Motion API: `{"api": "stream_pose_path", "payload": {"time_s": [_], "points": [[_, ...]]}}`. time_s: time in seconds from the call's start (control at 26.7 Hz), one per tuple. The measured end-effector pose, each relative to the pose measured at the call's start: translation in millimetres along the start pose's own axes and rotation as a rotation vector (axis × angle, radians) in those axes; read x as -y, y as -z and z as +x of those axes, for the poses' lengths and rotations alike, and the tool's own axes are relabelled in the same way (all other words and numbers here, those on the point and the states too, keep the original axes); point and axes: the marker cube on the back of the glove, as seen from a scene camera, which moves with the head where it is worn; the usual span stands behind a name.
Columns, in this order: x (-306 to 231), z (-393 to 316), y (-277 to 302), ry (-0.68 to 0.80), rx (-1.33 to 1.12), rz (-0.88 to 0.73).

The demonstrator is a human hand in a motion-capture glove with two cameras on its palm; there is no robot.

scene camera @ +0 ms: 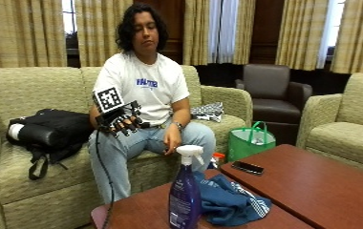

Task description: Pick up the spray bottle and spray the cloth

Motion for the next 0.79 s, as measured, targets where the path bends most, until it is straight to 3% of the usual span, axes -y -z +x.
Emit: {"api": "stream_pose_path", "payload": {"time_s": [0.15, 0.37, 0.56, 0.79], "points": [[6, 3, -5, 0.127, 0.001, 0.0], [13, -5, -13, -0.063, 0.001, 0.019], [15, 4, -16, 0.079, 0.012, -0.003], [18, 9, -25, 0.068, 0.047, -0.027]]}}
